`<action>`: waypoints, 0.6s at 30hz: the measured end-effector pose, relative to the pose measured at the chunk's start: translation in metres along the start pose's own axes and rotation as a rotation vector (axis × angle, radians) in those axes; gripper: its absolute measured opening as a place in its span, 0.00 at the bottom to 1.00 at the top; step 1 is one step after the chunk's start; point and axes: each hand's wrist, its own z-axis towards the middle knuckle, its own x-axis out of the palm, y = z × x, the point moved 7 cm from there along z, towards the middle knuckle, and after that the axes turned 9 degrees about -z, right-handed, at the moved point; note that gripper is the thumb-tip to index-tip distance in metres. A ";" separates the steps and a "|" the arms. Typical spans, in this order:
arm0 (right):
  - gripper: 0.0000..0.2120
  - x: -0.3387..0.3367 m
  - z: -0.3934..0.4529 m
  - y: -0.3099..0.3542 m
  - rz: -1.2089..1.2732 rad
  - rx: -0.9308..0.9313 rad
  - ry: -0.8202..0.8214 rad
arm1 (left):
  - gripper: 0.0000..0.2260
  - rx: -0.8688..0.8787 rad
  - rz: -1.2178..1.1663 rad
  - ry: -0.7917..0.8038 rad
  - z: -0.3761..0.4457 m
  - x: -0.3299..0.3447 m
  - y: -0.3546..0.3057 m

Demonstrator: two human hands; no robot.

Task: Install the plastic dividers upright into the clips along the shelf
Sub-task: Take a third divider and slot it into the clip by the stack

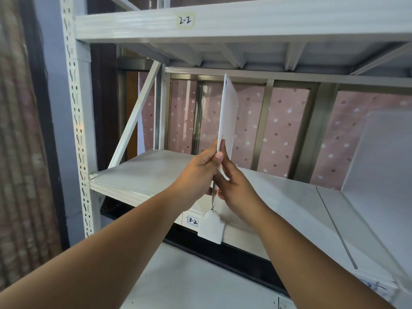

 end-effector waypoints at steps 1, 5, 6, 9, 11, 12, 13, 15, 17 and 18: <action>0.30 0.000 0.000 0.000 0.008 0.002 -0.001 | 0.14 0.004 0.007 -0.001 0.000 0.001 -0.001; 0.30 -0.002 -0.001 0.000 0.002 0.023 -0.001 | 0.14 0.009 0.012 -0.011 0.000 0.002 -0.001; 0.30 -0.002 -0.002 0.001 -0.003 0.024 -0.001 | 0.15 0.010 0.011 -0.007 0.000 0.002 -0.001; 0.30 -0.003 -0.001 0.003 -0.022 0.036 -0.004 | 0.13 0.002 -0.002 0.006 0.000 0.002 -0.002; 0.30 -0.004 0.000 0.004 -0.030 0.037 -0.002 | 0.12 -0.001 -0.039 0.002 -0.002 0.002 -0.005; 0.30 -0.004 0.000 0.005 -0.033 0.032 0.002 | 0.12 0.002 -0.052 -0.002 -0.003 0.002 -0.006; 0.30 -0.004 0.000 0.006 -0.037 0.030 0.005 | 0.12 0.004 -0.058 -0.003 -0.003 0.002 -0.007; 0.29 -0.004 -0.001 0.006 -0.042 0.041 0.009 | 0.12 0.005 -0.054 0.004 -0.004 0.003 -0.007; 0.29 -0.003 -0.003 0.005 -0.052 0.047 0.017 | 0.11 0.007 -0.034 0.003 -0.004 0.003 -0.007; 0.29 -0.002 -0.003 0.004 -0.055 0.047 0.023 | 0.11 0.008 -0.021 0.004 -0.004 0.002 -0.007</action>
